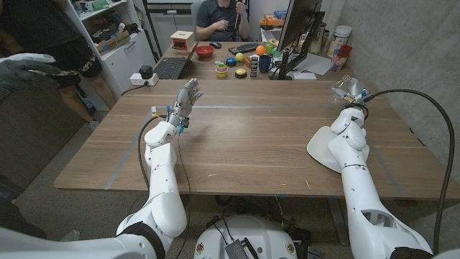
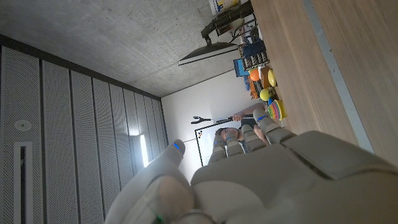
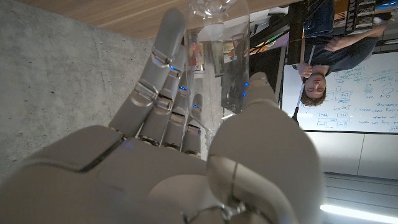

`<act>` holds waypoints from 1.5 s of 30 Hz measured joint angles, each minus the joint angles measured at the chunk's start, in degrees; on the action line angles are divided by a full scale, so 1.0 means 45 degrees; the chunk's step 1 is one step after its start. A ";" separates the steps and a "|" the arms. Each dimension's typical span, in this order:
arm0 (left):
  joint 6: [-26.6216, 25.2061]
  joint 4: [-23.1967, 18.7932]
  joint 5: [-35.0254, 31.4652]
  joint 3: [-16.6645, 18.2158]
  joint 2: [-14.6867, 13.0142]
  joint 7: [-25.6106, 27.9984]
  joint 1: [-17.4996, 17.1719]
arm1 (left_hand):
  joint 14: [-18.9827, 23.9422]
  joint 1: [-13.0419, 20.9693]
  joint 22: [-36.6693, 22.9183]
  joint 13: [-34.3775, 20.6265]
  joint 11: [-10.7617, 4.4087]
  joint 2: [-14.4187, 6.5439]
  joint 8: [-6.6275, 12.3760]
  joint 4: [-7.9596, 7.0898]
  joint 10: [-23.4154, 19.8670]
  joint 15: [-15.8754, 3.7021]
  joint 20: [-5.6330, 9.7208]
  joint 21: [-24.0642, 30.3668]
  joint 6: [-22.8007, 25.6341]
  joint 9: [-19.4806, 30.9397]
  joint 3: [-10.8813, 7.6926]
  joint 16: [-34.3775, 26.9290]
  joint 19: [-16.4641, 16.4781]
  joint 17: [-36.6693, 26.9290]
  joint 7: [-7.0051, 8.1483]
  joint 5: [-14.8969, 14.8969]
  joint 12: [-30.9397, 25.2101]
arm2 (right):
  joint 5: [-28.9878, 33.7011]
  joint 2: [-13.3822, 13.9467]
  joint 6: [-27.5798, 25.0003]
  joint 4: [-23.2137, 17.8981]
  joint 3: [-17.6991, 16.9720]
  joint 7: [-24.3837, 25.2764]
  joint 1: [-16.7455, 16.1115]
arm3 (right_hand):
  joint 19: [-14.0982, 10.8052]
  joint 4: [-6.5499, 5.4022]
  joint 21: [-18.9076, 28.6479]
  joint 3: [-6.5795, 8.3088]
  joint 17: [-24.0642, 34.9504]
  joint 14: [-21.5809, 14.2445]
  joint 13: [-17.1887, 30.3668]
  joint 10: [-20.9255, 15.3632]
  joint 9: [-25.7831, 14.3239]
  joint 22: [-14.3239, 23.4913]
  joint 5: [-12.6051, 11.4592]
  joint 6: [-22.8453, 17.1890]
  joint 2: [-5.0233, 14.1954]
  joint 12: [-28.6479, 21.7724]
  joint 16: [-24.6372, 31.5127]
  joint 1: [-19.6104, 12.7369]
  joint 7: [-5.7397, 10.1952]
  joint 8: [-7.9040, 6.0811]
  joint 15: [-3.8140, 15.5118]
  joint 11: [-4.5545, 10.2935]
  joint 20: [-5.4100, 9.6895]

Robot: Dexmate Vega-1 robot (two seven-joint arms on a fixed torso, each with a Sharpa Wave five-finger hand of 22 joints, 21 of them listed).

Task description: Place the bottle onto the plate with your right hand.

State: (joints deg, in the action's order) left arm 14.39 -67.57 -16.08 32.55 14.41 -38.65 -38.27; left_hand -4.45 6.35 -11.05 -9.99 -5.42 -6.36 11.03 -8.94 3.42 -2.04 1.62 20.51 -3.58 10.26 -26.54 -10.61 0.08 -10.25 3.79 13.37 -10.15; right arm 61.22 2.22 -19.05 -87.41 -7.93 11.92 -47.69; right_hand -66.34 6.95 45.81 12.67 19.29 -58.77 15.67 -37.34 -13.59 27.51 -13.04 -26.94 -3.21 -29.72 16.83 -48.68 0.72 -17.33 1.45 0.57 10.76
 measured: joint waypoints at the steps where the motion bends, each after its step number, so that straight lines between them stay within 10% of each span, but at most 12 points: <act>1: 0.0002 -0.0018 0.0008 0.0002 -0.0003 -0.0013 -0.0016 | 0.0000 0.0000 0.0000 0.0000 0.0000 0.0000 0.0000 0.0000 0.0000 0.0000 0.0000 0.0000 0.0000 0.0000 0.0000 0.0000 0.0000 0.0000 0.0000 0.0000 0.0000 | 0.0158 -0.0015 -0.0087 -0.0055 0.0000 -0.0046 -0.0031 | 0.0000 0.0000 0.0000 0.0000 0.0000 0.0000 0.0003 0.0016 -0.0022 0.0000 0.0000 0.0000 0.0000 0.0000 -0.0009 0.0000 0.0000 0.0000 0.0000 0.0017 0.0000; 45: 0.0175 0.0338 0.0576 0.0219 -0.0438 -0.1331 0.0071 | 0.0000 0.0001 0.0000 0.0000 0.0000 0.0000 0.0000 0.0000 0.0000 0.0000 0.0000 0.0000 0.0000 -0.0003 -0.0001 0.0000 0.0000 0.0000 0.0000 -0.0001 0.0000 | 0.3289 -0.2734 -0.2359 -0.4168 -0.0313 -0.0744 -0.2735 | 0.0089 -0.0142 0.0987 0.0143 0.0548 -0.0182 0.0169 -0.0489 -0.0026 0.0649 -0.0079 -0.0934 -0.0290 -0.0373 0.0169 -0.0290 0.0022 -0.0016 -0.0006 -0.0127 -0.0091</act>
State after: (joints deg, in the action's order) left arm 15.18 -66.05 -13.49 33.54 12.44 -44.63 -37.95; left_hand -4.45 6.36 -11.05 -9.99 -5.42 -6.36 11.03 -8.94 3.42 -2.04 1.62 20.51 -3.58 10.25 -26.54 -10.61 0.08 -10.25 3.79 13.36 -10.15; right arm 76.03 -10.09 -29.67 -106.16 -9.33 8.57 -59.99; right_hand -65.95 6.31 50.25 13.31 21.76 -59.59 16.43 -39.54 -13.71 30.43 -13.39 -31.14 -4.51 -31.40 17.59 -49.98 0.82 -17.41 1.43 0.00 10.35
